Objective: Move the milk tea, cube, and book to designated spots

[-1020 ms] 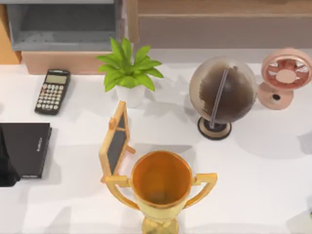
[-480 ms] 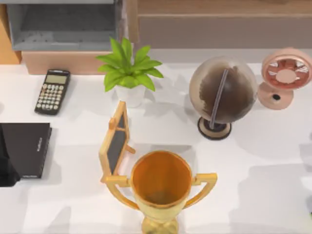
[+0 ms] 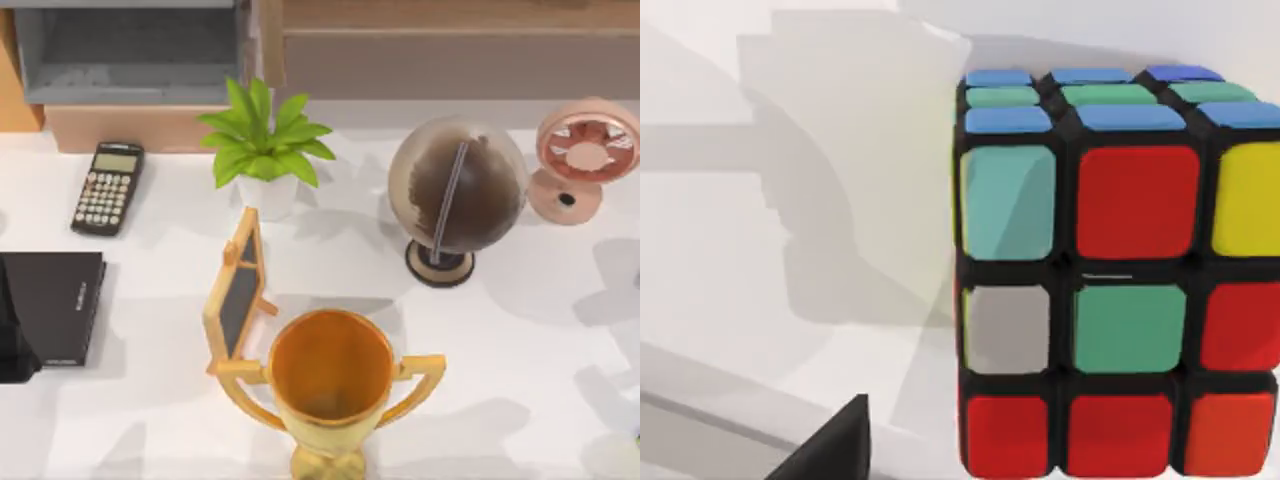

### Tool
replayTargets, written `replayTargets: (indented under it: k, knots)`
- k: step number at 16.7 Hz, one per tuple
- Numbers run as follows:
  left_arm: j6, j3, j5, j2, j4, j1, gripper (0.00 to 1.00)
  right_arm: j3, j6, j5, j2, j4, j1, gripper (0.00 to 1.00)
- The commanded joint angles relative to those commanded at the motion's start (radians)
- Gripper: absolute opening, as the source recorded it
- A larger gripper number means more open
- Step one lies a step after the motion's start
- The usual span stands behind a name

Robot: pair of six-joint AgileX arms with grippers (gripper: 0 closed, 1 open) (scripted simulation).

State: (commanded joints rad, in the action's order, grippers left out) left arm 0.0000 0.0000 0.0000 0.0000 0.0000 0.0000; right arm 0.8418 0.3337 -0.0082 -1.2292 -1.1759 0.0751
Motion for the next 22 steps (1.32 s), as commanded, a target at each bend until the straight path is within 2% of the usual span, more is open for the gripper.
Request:
replayTargets:
  k: [7, 16, 21, 22]
  knots:
    - [0.0, 0.0, 0.0, 0.0, 0.0, 0.0, 1.0, -0.003, 0.003, 0.007, -0.001, -0.008, 0.009, 1.0]
    - [0.0, 0.0, 0.0, 0.0, 0.0, 0.0, 1.0, -0.181, -0.001, 0.009, -0.066, 0.24, 0.016, 1.0]
    - [0.0, 0.0, 0.0, 0.0, 0.0, 0.0, 1.0, -0.195, -0.001, 0.009, -0.072, 0.259, 0.016, 1.0]
    - [0.0, 0.0, 0.0, 0.0, 0.0, 0.0, 1.0, -0.195, -0.001, 0.009, -0.072, 0.259, 0.016, 0.92]
